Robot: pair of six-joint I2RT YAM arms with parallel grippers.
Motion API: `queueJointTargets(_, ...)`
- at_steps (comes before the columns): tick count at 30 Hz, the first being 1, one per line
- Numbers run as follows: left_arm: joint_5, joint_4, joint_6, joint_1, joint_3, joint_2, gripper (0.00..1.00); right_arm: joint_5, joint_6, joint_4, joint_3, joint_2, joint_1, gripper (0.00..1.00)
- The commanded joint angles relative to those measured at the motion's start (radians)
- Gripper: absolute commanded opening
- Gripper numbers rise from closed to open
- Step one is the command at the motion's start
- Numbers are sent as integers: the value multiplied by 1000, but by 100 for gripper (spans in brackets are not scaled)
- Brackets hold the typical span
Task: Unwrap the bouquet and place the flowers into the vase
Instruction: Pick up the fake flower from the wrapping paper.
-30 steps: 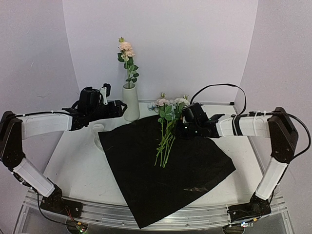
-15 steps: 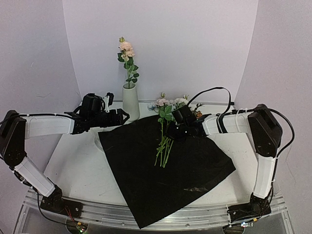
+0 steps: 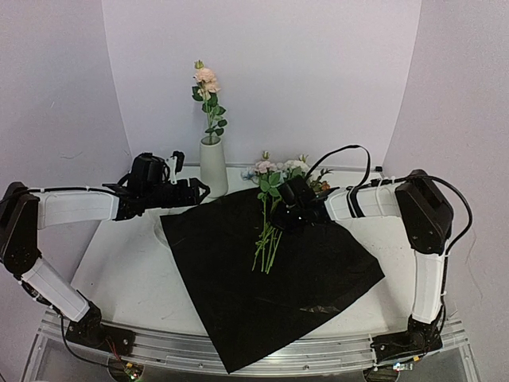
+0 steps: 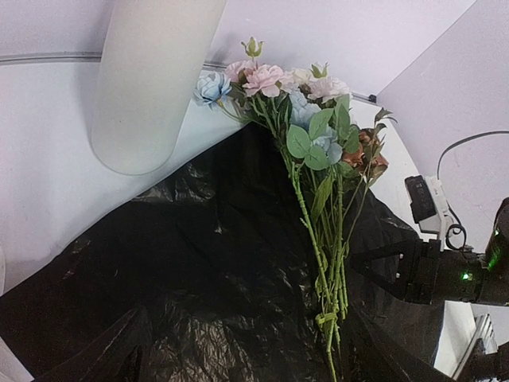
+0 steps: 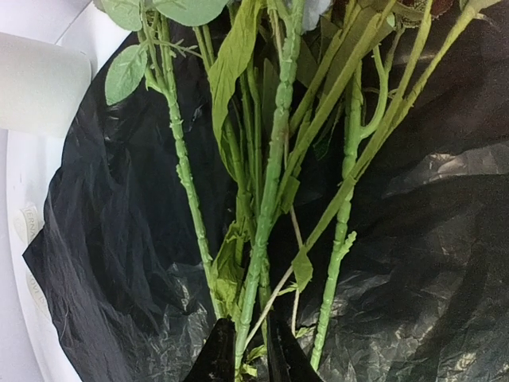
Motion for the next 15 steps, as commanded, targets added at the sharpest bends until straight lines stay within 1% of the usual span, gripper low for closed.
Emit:
queueJointTargets(1, -17, 13, 20, 1, -2, -34, 83, 19, 3, -36, 51, 30, 1, 16)
queueJointTargets(15, -42, 3, 28, 1, -12, -47, 83, 20, 2, -36, 96, 85, -11, 15)
